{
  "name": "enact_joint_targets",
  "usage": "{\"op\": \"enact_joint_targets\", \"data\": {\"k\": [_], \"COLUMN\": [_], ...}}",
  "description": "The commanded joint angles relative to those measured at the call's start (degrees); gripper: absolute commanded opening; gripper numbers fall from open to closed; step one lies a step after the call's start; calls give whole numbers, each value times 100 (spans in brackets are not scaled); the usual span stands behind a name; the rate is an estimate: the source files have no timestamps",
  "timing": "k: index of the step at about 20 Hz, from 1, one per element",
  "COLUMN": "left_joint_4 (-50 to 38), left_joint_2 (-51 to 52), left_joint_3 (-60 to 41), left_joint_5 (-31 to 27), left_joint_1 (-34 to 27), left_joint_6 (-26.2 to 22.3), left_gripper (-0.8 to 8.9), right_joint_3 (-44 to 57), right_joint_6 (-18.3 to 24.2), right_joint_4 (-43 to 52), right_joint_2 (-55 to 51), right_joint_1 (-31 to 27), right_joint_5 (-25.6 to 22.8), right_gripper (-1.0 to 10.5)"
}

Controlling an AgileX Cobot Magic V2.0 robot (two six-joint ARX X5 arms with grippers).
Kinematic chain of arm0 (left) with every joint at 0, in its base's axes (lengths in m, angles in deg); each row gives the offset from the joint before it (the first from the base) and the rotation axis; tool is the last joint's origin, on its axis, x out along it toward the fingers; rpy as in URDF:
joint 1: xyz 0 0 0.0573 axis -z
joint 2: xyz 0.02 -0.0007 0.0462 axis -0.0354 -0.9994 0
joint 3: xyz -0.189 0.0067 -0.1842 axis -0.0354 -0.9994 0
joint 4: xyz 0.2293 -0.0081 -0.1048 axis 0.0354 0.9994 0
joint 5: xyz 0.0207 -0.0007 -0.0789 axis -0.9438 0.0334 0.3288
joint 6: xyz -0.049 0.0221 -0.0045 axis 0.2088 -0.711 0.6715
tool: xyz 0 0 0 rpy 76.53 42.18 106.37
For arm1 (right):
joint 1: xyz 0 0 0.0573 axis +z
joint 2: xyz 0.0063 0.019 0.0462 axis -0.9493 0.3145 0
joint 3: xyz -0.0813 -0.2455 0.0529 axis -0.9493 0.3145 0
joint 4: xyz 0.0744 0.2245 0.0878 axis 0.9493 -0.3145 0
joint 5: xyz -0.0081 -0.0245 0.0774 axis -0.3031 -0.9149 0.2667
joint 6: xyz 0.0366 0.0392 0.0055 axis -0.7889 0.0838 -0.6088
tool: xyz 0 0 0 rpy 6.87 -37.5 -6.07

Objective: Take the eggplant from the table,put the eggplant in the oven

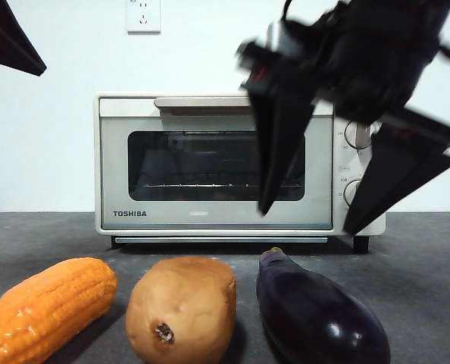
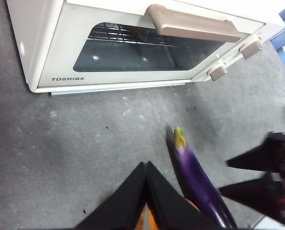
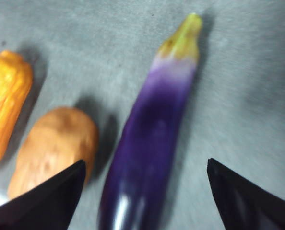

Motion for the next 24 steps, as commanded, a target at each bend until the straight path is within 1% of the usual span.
{"op": "enact_joint_targets", "data": {"k": [1,4,6,9,12,13,15,16,17,19,20,23,24], "left_joint_4": [-66,-66,-61,-61,-59,-59,-59,-59,-61,-61,-63,-48,4], "left_joint_2": [-61,-61,-61,-61,-61,-61,-61,-61,-61,-116,-201,-737,-977], "left_joint_3": [116,116,116,116,116,116,116,118,125,245,363,857,1073], "left_joint_5": [22,22,22,22,22,22,24,26,26,24,24,24,22], "left_joint_1": [22,22,22,22,22,22,22,33,87,245,328,647,769], "left_joint_6": [-120,-131,-140,-140,-140,-140,-138,-140,-140,-140,-140,-195,-271], "left_gripper": [4,4,4,4,4,4,4,4,4,4,4,4,4], "right_joint_3": [-57,-57,-57,-57,-57,-57,-63,-81,-125,-238,-247,-247,-247], "right_joint_6": [-214,-297,-299,-319,-339,-339,-323,-236,-7,625,874,1355,1432], "right_joint_4": [210,452,546,566,527,503,459,376,188,-348,-590,-1311,-1495], "right_joint_2": [452,907,1082,1141,1141,1139,1106,1008,841,396,133,-750,-1086], "right_joint_1": [109,140,140,140,140,140,140,133,127,129,129,129,129], "right_joint_5": [-28,-35,-46,-50,-11,26,201,291,297,278,278,251,138], "right_gripper": [406,402,379,290,153,127,112,112,113,113,113,113,113]}}
